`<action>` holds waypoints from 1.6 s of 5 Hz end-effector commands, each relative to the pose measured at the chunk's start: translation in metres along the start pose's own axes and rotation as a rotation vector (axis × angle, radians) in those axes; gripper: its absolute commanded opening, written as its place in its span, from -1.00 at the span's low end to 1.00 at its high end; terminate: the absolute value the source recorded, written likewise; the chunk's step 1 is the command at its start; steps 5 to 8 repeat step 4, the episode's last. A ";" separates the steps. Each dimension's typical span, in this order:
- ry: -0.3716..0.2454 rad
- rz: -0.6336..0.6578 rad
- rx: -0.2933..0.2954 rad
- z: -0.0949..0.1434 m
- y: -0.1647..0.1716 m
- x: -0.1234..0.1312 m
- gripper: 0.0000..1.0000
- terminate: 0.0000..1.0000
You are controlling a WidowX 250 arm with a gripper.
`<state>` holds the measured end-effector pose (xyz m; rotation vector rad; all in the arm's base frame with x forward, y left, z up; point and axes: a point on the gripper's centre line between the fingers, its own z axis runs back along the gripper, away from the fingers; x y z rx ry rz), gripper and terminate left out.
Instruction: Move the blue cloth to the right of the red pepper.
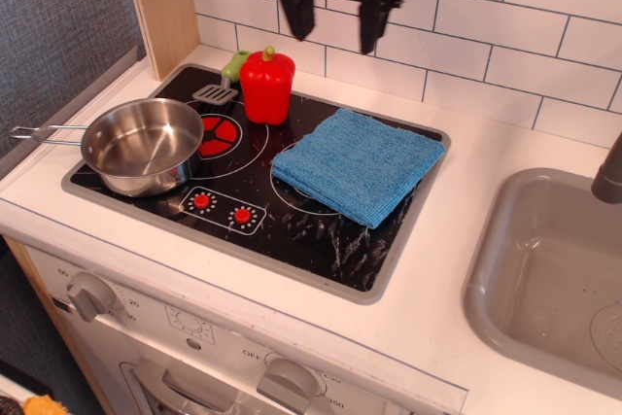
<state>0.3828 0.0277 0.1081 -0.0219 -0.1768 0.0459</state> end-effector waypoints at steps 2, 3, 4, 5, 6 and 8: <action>-0.102 -0.039 0.025 0.026 0.026 -0.020 1.00 -1.00; -0.102 -0.039 0.025 0.026 0.026 -0.020 1.00 -1.00; -0.102 -0.039 0.025 0.026 0.026 -0.020 1.00 1.00; -0.102 -0.039 0.025 0.026 0.026 -0.020 1.00 1.00; -0.102 -0.039 0.025 0.026 0.026 -0.020 1.00 1.00; -0.102 -0.039 0.025 0.026 0.026 -0.020 1.00 1.00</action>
